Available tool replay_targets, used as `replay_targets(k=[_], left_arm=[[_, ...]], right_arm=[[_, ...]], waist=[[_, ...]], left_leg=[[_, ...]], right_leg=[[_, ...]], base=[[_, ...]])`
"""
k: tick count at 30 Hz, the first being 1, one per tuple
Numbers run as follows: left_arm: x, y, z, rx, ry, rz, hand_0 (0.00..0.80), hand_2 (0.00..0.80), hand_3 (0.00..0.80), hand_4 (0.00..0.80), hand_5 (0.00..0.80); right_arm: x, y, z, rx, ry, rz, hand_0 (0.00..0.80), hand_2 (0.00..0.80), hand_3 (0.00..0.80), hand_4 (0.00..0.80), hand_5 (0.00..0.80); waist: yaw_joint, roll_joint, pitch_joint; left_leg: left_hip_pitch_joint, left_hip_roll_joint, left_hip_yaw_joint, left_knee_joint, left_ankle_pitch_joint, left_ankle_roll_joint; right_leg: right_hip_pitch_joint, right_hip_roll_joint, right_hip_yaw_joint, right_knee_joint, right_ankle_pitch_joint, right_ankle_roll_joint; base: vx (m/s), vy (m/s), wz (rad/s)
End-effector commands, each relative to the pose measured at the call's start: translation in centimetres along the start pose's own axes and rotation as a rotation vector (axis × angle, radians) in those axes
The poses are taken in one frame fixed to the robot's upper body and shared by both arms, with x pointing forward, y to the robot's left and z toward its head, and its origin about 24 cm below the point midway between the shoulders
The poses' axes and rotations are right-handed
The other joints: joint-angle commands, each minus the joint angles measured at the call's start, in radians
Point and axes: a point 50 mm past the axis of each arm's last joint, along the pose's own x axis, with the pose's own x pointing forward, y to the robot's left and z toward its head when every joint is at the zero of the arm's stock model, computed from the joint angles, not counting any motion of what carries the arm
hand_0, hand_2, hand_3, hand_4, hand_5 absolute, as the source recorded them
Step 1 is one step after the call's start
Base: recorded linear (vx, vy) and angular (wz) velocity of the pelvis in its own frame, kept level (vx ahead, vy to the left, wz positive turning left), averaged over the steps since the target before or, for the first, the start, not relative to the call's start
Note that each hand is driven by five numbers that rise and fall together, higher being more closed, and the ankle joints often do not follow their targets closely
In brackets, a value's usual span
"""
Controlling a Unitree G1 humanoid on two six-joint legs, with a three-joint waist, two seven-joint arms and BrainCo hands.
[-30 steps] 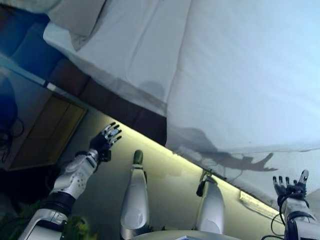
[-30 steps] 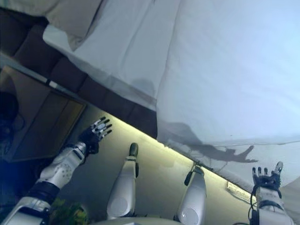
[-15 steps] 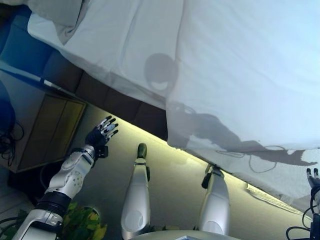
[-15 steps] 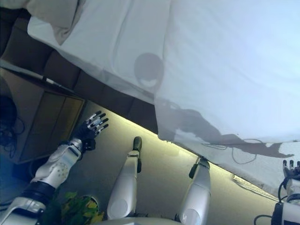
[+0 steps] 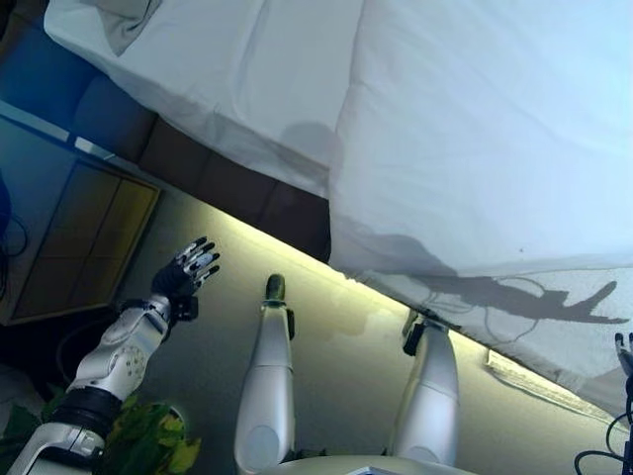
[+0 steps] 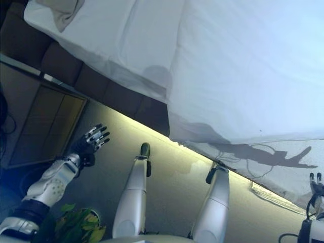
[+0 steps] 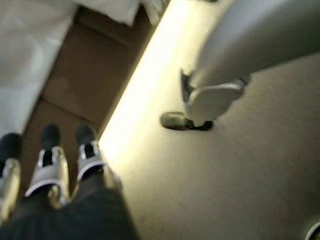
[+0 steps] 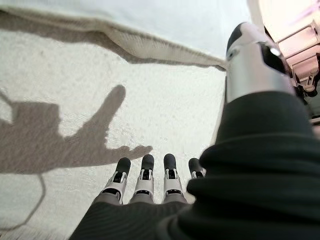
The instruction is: Make the bed neatly
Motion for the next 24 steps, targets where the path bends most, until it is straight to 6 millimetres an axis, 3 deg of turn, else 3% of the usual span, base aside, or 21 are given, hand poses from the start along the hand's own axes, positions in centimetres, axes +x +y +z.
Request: replay_targets(k=[1, 9, 24], left_arm=[[-0.3, 1.5, 1.9, 0.01, -0.082, 0.036, 0.0, 0.0, 0.0, 0.0, 0.0], [-0.9, 1.6, 2.0, 0.011, -0.106, 0.032, 0.0, 0.0, 0.0, 0.0, 0.0], [-1.0, 1.7, 2.4, -0.055, -0.142, 0.048, 0.0, 0.0, 0.0, 0.0, 0.0]], right_arm=[[-0.4, 0.0, 2.8, 0.019, -0.1, 0.021, 0.0, 0.0, 0.0, 0.0, 0.0], [-0.4, -0.2, 0.7, -0.021, -0.094, 0.149, 0.0, 0.0, 0.0, 0.0, 0.0], [-0.2, 6.0, -4.3, -0.034, -0.062, 0.469, 0.0, 0.0, 0.0, 0.0, 0.0]], waist=[[0.006, 0.013, -0.039], [-0.011, 0.024, -0.025], [0.006, 0.044, -0.03]], left_leg=[[-0.033, 0.032, -0.017, -0.013, 0.055, 0.009], [-0.041, 0.027, -0.008, -0.033, 0.07, 0.015], [-0.031, 0.007, 0.006, -0.097, 0.11, 0.024]], right_leg=[[-0.012, -0.02, 0.026, 0.021, 0.013, 0.019], [-0.029, -0.015, 0.035, 0.005, 0.026, 0.017], [-0.021, -0.038, 0.019, -0.023, 0.034, 0.02]], base=[[0.016, -0.032, 0.11], [0.003, -0.001, -0.1], [0.007, 0.006, 0.02]])
